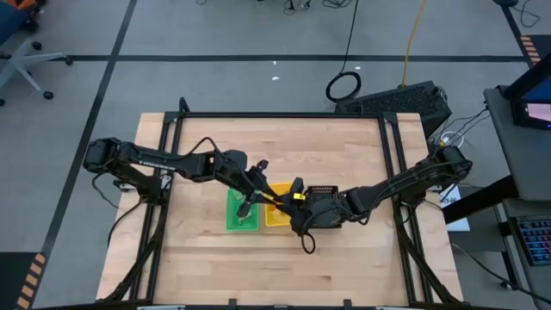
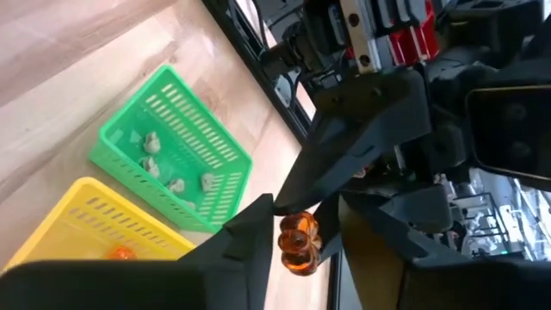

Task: Sort Halloween decoration
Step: Put the orange pumpkin toy into the yellow basket

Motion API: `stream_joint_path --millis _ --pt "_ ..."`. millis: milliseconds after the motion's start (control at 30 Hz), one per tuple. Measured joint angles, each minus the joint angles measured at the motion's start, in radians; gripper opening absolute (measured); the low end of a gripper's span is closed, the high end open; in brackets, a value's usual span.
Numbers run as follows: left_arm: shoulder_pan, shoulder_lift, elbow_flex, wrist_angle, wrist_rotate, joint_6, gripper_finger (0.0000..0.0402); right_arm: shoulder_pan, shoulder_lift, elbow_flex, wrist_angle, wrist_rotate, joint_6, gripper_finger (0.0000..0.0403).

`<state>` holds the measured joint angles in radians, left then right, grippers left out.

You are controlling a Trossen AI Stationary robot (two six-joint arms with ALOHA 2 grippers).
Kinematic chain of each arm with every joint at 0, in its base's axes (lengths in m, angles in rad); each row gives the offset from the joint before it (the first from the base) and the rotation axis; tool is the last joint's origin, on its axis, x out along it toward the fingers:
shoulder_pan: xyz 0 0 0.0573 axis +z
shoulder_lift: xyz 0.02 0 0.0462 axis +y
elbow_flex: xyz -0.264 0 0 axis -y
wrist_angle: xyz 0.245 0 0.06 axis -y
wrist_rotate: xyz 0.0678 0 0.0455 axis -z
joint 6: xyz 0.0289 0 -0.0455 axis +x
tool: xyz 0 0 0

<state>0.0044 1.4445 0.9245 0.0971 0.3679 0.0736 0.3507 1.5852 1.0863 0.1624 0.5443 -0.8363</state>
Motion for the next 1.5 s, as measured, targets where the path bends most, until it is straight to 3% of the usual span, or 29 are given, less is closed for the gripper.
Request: stream_joint_path --millis 633,867,1033,1333,1500 --pt "0.0 0.0 -0.001 -0.005 0.025 -0.07 0.0082 -0.004 0.0 0.0 -0.018 -0.026 0.028 0.0022" --pt "-0.006 0.0 -0.001 0.0 0.028 -0.095 0.0175 0.004 -0.002 0.0 -0.018 -0.022 0.06 0.0019" --pt "-0.008 -0.038 0.0 -0.085 0.028 -0.095 0.0238 0.023 -0.016 0.0 -0.02 0.029 0.139 0.0019" --pt "-0.04 -0.12 0.0 -0.242 -0.166 -0.131 0.0244 0.103 -0.027 0.0 -0.041 0.037 0.205 0.0018" --pt "-0.094 -0.121 0.0 -0.247 -0.271 -0.175 0.0235 0.175 -0.028 0.0 -0.061 0.037 0.207 0.0018"
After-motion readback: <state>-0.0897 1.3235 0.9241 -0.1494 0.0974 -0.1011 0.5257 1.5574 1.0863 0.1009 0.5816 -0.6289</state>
